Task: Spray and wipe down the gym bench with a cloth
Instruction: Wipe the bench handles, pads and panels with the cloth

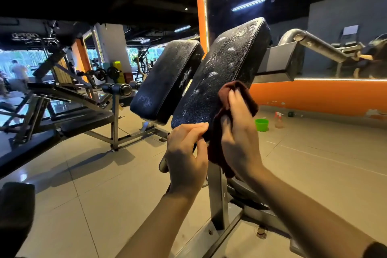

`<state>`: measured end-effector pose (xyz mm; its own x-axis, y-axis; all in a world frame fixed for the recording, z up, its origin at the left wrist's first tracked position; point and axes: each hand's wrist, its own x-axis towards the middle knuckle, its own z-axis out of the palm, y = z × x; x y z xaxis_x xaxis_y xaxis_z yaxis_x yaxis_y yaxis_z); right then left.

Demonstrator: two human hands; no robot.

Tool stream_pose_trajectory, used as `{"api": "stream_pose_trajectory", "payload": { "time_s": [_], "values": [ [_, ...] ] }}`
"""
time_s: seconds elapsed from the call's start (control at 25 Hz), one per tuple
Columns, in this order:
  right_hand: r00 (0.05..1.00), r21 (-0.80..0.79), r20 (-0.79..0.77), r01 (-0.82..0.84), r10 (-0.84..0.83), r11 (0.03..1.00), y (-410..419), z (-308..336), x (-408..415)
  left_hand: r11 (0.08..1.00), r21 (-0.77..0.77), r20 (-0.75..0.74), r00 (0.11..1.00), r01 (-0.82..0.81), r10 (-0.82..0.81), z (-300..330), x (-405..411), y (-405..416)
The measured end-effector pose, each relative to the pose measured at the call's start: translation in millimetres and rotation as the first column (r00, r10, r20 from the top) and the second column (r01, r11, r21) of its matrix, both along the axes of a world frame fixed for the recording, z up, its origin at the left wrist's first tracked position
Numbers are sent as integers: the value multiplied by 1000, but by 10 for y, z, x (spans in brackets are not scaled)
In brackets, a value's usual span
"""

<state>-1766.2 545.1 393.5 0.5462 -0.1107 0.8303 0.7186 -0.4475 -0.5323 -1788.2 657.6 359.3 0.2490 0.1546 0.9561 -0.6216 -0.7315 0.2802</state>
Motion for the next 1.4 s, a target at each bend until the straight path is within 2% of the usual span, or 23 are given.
{"api": "stream_pose_trajectory", "payload": {
  "time_s": [0.12, 0.24, 0.32, 0.4, 0.52, 0.6, 0.72, 0.8, 0.92, 1.0, 1.04, 1.12, 1.2, 1.32, 1.4],
  "values": [
    [992, 141, -122, -18, 36, 990, -311, 431, 302, 1000, 9, 2, 1000, -9, 9, -6, -1, 7],
    [983, 202, -155, -68, 101, 977, -248, 275, 82, 1000, -11, 1, 1000, -5, 5, -12, -12, -13],
    [992, 117, -105, -64, 77, 991, -73, 23, -159, 1000, -19, 5, 1000, -3, 3, -15, -13, -14],
    [998, 8, -41, -39, 40, 999, -80, 56, -58, 1000, -8, 6, 1000, -6, 6, -16, -1, -1],
    [996, 53, -84, -36, 40, 998, -252, 382, 222, 1000, -3, 3, 1000, -14, 14, -22, -5, 12],
    [994, 104, -105, -11, 22, 994, -190, 315, 143, 1000, -22, 8, 1000, -12, 13, -19, -15, -8],
    [1000, -32, -18, 18, -19, 999, 12, 6, -126, 999, -32, 12, 1000, -14, 15, -15, -23, -31],
    [1000, -95, 4, -10, 10, 995, -78, 138, 10, 1000, -25, 10, 1000, -12, 12, -26, -11, -20],
    [989, 80, -143, -10, 21, 997, -336, 528, 334, 1000, -11, 3, 1000, -18, 18, -35, -26, -6],
    [987, 158, -162, 0, 25, 987, -259, 405, 229, 1000, -7, 3, 1000, -17, 17, -24, -38, -9],
    [990, 151, -137, -7, 28, 988, -135, 225, 103, 1000, -8, 1, 1000, -12, 12, -22, -38, -5],
    [1000, 18, -20, 15, -15, 1000, 92, -124, -173, 1000, -2, -7, 1000, -2, 2, -29, -34, 8],
    [997, -107, 77, 33, -24, 994, 60, -68, -95, 1000, 8, -15, 1000, 1, -1, -26, -29, 24],
    [999, -25, -23, 22, -22, 999, -169, 417, 240, 1000, 13, -25, 1000, 3, -3, -25, -52, 24],
    [996, 61, -82, 45, -40, 997, -227, 380, 269, 1000, 14, -52, 999, 0, 1, -44, -83, 15]
  ]
}}
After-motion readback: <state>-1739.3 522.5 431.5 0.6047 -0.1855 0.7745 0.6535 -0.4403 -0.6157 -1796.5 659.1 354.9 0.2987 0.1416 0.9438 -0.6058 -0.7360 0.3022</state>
